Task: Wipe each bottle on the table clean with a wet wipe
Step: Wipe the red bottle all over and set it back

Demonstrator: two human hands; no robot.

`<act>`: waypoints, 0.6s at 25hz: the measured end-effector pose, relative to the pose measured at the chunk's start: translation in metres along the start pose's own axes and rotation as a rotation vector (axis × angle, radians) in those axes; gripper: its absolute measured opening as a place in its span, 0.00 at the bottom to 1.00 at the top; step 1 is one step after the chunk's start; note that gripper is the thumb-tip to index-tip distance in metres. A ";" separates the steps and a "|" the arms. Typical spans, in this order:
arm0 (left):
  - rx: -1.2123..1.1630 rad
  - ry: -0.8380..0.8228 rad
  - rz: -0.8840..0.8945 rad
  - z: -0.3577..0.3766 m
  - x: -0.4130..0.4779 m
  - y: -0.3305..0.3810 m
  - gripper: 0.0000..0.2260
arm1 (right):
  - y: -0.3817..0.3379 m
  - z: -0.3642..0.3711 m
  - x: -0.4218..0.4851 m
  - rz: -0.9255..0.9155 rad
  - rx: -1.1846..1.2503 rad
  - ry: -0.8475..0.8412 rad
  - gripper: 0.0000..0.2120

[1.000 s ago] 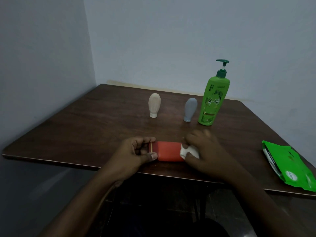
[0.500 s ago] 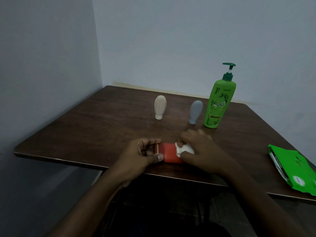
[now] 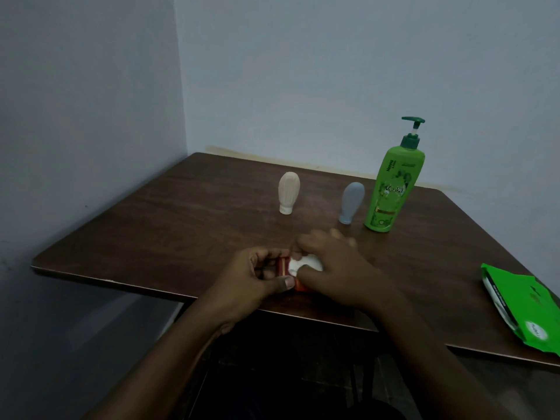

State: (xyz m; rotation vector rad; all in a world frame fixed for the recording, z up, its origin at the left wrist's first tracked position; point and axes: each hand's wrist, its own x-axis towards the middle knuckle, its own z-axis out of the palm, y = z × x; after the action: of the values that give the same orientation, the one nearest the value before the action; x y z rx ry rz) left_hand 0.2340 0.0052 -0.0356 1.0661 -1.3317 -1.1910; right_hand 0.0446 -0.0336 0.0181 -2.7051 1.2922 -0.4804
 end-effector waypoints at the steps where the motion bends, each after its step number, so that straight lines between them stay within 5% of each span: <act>1: -0.005 -0.017 0.009 -0.001 -0.001 0.001 0.19 | -0.005 0.002 0.003 -0.008 0.021 -0.001 0.19; 11: -0.010 0.045 -0.047 0.000 0.005 -0.006 0.21 | 0.069 -0.032 -0.047 0.175 -0.109 -0.029 0.14; 15: 0.008 0.048 -0.039 -0.001 0.003 -0.006 0.22 | 0.044 -0.025 -0.033 0.068 -0.170 0.001 0.15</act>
State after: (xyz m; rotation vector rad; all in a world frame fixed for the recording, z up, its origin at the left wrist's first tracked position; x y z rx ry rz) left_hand 0.2344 0.0011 -0.0416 1.1234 -1.2850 -1.1825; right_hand -0.0150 -0.0348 0.0241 -2.7837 1.4833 -0.3817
